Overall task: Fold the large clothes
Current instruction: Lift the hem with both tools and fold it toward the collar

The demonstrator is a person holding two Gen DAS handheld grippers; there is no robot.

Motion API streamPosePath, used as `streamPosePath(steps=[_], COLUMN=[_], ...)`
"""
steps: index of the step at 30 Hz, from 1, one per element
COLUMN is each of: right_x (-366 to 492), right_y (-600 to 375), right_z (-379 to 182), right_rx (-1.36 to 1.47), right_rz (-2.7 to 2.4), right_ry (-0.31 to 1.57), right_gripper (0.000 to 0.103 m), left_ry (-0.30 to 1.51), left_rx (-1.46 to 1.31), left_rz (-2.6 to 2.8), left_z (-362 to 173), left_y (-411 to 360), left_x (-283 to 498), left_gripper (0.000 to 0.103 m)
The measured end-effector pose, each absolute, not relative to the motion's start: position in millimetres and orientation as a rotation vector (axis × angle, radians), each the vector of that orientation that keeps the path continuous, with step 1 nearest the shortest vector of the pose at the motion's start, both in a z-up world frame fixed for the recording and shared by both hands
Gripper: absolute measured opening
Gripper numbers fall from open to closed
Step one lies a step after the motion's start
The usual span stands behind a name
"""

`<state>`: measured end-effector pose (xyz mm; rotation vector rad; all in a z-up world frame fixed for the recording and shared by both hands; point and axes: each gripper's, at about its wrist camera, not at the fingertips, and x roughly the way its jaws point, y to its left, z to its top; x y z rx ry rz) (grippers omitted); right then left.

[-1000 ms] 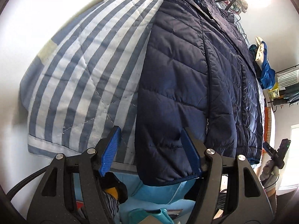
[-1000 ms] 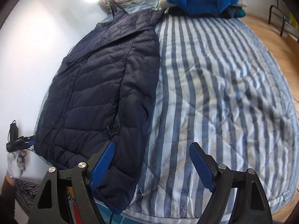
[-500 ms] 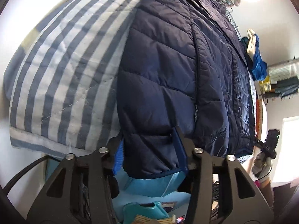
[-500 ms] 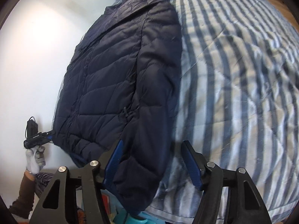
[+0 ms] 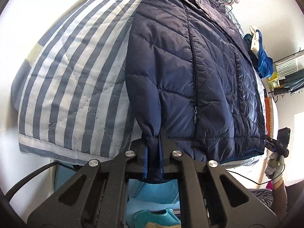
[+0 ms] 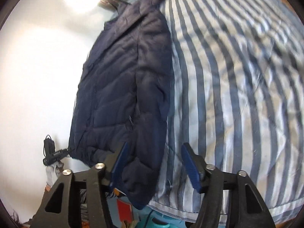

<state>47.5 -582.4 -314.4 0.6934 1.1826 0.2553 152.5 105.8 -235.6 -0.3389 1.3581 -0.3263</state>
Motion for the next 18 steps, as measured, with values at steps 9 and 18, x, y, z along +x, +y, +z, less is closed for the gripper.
streamPosePath(steps=[9, 18], right_x=[52, 53], right_y=[-540, -553], right_z=[-307, -265], right_rx=[0.581, 0.589], right_rz=[0.358, 0.342], right_ry=[1.205, 1.044], right_gripper=[0.009, 0.003], left_ry=[1.308, 1.22], left_rx=[-0.369, -0.426], left_rz=[-0.368, -0.409], left_z=[-212, -173], left_y=[98, 90], left_x=[157, 181], left_gripper=[0.005, 0.004])
